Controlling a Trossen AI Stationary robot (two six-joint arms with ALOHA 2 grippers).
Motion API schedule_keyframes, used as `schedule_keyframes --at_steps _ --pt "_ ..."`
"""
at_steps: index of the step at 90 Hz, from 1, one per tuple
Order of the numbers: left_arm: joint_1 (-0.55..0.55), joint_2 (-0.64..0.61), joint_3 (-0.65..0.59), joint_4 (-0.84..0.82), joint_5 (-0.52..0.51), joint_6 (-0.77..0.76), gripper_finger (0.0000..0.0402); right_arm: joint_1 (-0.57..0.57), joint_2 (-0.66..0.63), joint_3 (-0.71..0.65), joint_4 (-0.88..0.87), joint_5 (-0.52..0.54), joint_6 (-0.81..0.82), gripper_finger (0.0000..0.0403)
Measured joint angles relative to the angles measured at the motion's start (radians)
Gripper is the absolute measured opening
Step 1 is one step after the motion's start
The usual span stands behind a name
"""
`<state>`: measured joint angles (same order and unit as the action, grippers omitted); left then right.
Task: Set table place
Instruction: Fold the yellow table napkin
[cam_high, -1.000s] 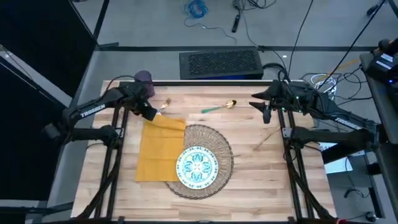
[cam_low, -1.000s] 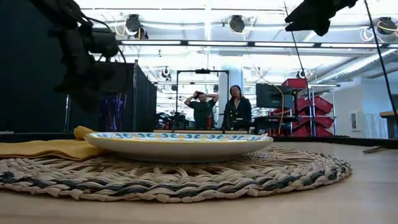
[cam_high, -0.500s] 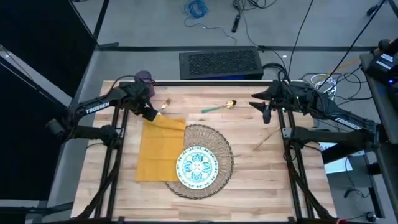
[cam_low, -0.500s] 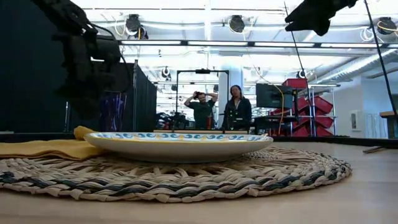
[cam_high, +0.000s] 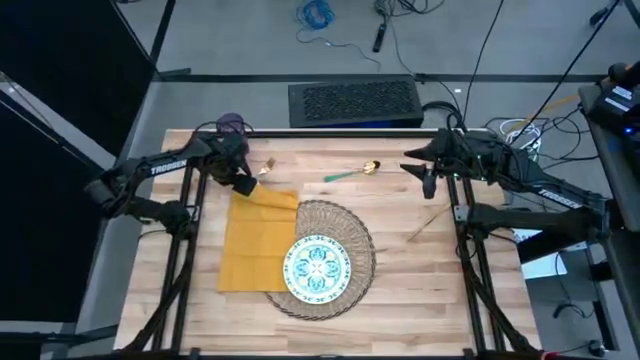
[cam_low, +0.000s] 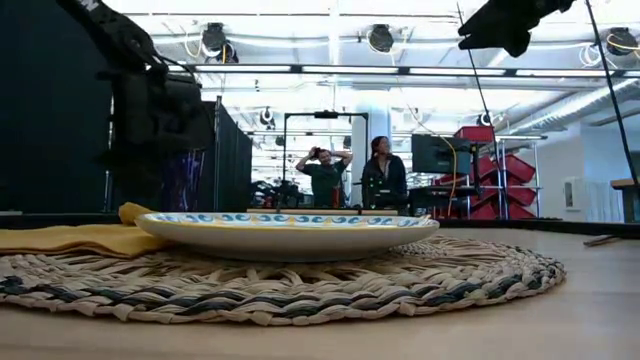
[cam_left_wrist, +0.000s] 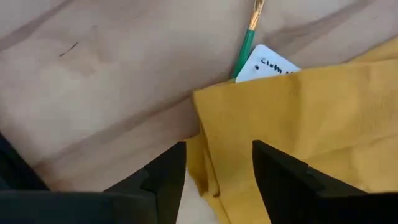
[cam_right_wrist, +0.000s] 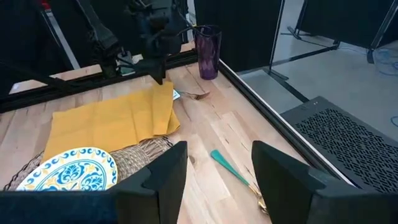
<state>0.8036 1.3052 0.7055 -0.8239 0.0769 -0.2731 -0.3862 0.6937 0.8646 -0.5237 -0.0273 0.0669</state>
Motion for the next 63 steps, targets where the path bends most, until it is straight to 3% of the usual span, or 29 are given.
schedule_keyframes --at_steps 63 --pt "-0.027 0.017 -0.047 -0.008 0.085 0.002 0.0167 0.000 0.000 0.000 0.000 -0.001 0.000 0.0166"
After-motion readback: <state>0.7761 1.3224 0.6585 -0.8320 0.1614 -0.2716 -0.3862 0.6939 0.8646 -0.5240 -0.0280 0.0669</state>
